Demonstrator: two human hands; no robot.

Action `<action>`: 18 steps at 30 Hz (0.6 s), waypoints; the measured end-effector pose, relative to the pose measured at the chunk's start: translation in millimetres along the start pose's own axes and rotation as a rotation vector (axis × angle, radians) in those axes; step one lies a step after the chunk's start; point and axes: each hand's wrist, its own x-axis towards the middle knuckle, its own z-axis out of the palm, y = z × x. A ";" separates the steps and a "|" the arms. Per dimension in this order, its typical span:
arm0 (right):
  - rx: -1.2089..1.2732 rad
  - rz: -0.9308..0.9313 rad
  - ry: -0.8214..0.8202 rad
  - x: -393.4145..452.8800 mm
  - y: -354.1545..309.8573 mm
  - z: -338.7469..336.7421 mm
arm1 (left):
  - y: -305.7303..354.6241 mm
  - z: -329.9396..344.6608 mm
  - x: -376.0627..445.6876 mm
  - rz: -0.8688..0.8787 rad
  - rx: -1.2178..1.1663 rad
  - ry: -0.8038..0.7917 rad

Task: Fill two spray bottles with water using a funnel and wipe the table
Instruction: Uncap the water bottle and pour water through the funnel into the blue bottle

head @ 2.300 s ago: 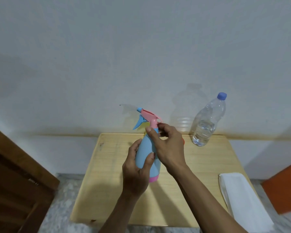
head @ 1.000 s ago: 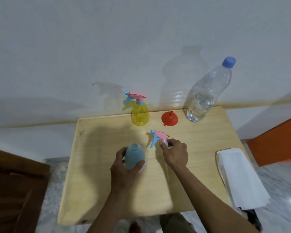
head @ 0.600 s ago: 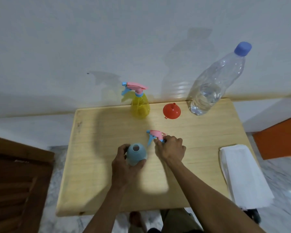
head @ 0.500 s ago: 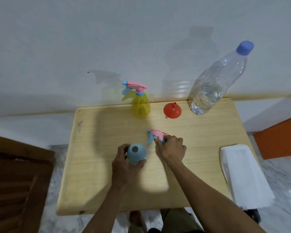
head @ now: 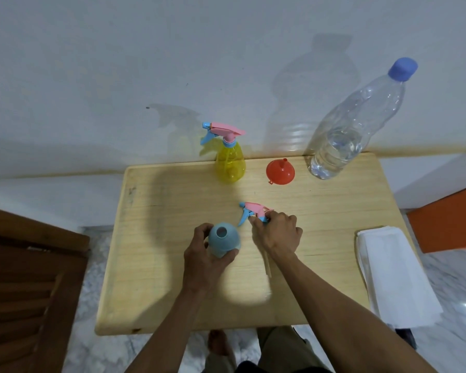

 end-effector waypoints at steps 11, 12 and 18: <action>0.103 -0.068 0.152 47.0 -11.2 -43.4 | -0.4 0.3 0.8 -0.010 -0.022 -0.007; 0.080 -0.089 0.165 62.5 -15.6 -52.9 | -1.2 0.4 0.9 -0.013 -0.023 -0.004; -0.175 -0.051 -0.057 132.2 -36.5 -78.4 | -2.5 3.5 0.6 -0.056 -0.037 0.008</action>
